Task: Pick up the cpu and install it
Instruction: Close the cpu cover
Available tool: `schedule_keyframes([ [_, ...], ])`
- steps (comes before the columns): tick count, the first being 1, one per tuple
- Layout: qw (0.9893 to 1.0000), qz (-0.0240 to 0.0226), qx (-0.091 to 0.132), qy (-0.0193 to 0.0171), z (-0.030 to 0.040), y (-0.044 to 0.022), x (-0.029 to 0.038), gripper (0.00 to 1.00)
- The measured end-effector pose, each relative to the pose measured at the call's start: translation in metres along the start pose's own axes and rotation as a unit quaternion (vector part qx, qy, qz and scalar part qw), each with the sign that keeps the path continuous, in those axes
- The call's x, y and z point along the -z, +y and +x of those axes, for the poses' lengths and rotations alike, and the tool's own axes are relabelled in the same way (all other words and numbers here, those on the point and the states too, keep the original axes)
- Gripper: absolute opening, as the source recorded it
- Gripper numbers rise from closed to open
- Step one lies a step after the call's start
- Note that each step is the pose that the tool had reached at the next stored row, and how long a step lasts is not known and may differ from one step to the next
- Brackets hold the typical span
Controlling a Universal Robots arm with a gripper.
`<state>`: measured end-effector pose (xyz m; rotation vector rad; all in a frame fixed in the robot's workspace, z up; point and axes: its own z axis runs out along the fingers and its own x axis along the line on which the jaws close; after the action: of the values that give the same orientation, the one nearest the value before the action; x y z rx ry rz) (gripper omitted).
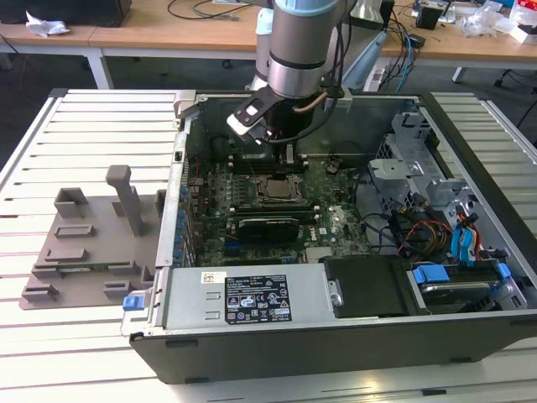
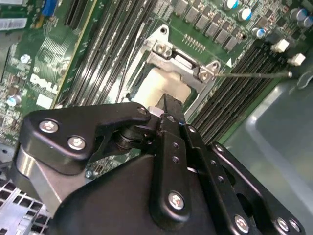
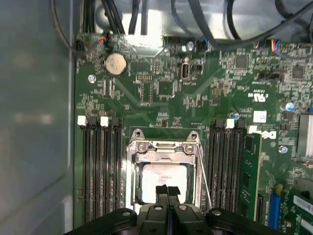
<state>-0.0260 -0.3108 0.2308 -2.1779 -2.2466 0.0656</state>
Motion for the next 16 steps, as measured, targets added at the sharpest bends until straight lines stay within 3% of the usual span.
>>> schedule_keyframes([
  [7,1.0,0.0,0.0,-0.0001,0.0009,-0.0157,-0.0243,0.11],
  [12,1.0,0.0,0.0,0.0,0.001,-0.0157,-0.0256,0.11],
  [16,1.0,0.0,0.0,-0.0001,0.0007,-0.0071,-0.0257,0.11],
])
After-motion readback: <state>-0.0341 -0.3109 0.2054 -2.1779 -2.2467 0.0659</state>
